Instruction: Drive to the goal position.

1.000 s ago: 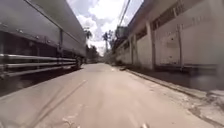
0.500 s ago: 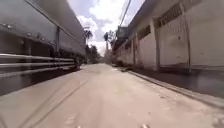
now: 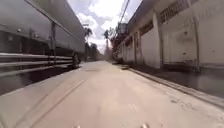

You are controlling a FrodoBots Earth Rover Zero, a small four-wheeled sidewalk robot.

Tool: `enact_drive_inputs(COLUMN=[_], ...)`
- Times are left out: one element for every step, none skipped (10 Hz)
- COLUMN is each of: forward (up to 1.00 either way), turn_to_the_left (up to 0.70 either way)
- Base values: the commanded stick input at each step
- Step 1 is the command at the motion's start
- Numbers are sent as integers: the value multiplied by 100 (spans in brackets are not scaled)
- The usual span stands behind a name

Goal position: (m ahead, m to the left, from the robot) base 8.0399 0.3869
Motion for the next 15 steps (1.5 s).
enact_drive_inputs(forward=[70,70,70,70,70,70,70,70,70,70,70,70,70,70,70], turn_to_the_left=[0,0,0,0,0,0,0,0,0,0,0,0,0,0,0])
